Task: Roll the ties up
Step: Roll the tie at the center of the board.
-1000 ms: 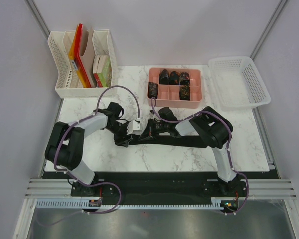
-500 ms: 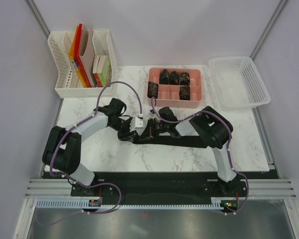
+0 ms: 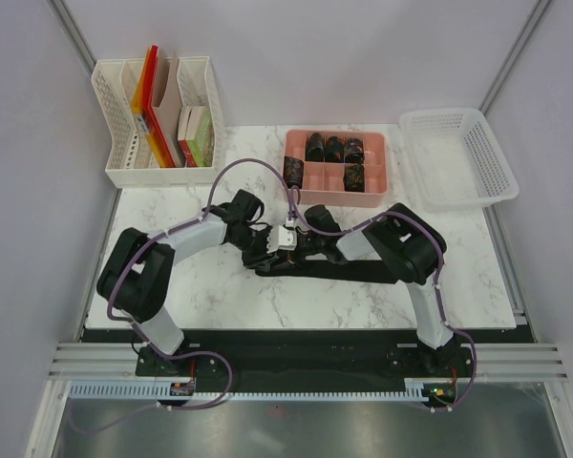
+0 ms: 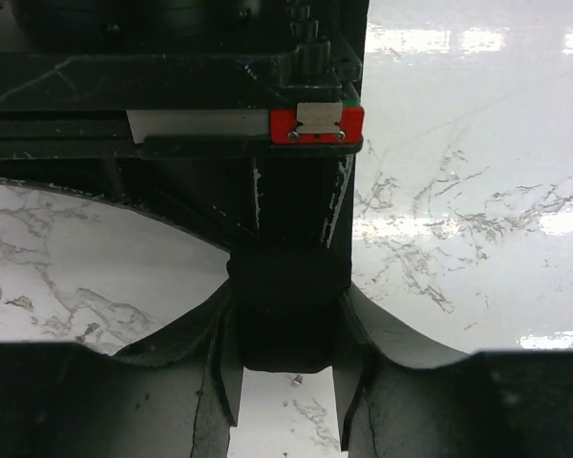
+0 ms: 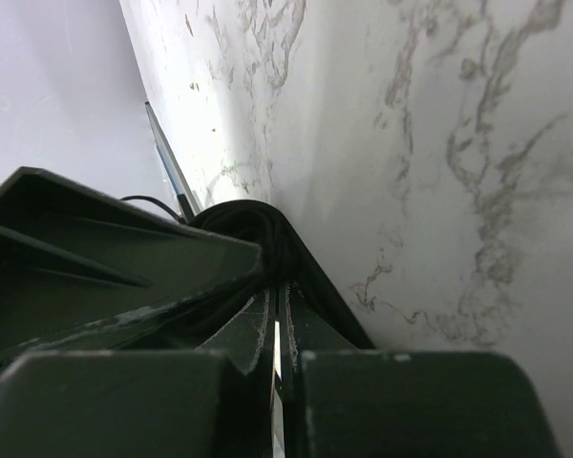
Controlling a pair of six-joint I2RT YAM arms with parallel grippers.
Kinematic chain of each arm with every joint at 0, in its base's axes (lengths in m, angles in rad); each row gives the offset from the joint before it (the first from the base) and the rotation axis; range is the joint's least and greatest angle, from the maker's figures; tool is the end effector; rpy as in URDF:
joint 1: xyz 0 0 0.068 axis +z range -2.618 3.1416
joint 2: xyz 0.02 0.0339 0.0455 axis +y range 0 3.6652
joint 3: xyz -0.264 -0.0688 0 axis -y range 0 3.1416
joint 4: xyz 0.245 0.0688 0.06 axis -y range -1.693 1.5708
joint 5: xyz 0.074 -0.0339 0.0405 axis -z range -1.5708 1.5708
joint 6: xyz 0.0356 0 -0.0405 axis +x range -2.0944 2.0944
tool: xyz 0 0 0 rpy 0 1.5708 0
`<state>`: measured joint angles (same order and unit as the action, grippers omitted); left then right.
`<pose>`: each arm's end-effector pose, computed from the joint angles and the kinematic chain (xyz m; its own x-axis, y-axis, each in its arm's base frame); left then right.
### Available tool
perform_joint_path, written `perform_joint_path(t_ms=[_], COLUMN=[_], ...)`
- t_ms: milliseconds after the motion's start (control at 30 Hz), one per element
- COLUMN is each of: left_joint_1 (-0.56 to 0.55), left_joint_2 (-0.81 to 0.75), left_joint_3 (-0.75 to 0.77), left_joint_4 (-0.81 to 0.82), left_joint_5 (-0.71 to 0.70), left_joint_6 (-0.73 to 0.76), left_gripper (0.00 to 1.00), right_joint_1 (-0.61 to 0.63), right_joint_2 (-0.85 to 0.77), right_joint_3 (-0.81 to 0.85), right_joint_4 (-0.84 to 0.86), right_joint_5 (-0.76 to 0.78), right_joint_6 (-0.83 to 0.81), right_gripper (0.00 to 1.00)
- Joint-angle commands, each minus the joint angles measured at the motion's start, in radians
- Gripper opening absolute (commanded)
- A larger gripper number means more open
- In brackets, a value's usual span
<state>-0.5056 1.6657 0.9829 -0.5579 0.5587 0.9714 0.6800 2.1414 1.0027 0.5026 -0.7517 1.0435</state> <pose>0.2592 -0.1651 0.1697 -0.0037 0.8023 -0.5969 0.9999 -0.0067 -0.0153 0.2958 0.2705 0.0789 -0.9985 0.0044 -0.0542 -0.0469 0.4348 0.8993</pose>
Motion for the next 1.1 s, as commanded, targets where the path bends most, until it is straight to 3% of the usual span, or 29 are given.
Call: perform_joint_path(t_ms=[0,167,567,833,1067], left_joint_1=[-0.025,-0.027,-0.027,-0.028,-0.027], left_joint_2=[0.075,0.107,0.108,0.131,0.137], left_joint_3=[-0.006,-0.01,-0.033,-0.003,0.013], left_joint_4=[0.001,-0.013,-0.088,-0.118,-0.129], left_joint_5=[-0.071,-0.118,-0.177,-0.198,-0.217], left_joint_6=[-0.004,-0.02,0.01,-0.003,0.004], left_gripper=[0.4,0.35,0.22,0.19,0.21], right_joint_1=[0.006,0.006,-0.04,-0.057,-0.063], right_joint_2=[0.012,-0.009,-0.083,-0.133,-0.192], right_joint_3=[-0.015,-0.015,0.042,0.045,-0.001], right_joint_4=[0.008,0.028,-0.122,-0.157,-0.115], right_joint_5=[0.019,0.011,-0.032,-0.064,-0.06], right_joint_6=[-0.02,-0.02,-0.118,-0.114,-0.08], right_gripper=[0.0,0.0,0.19,0.23,0.37])
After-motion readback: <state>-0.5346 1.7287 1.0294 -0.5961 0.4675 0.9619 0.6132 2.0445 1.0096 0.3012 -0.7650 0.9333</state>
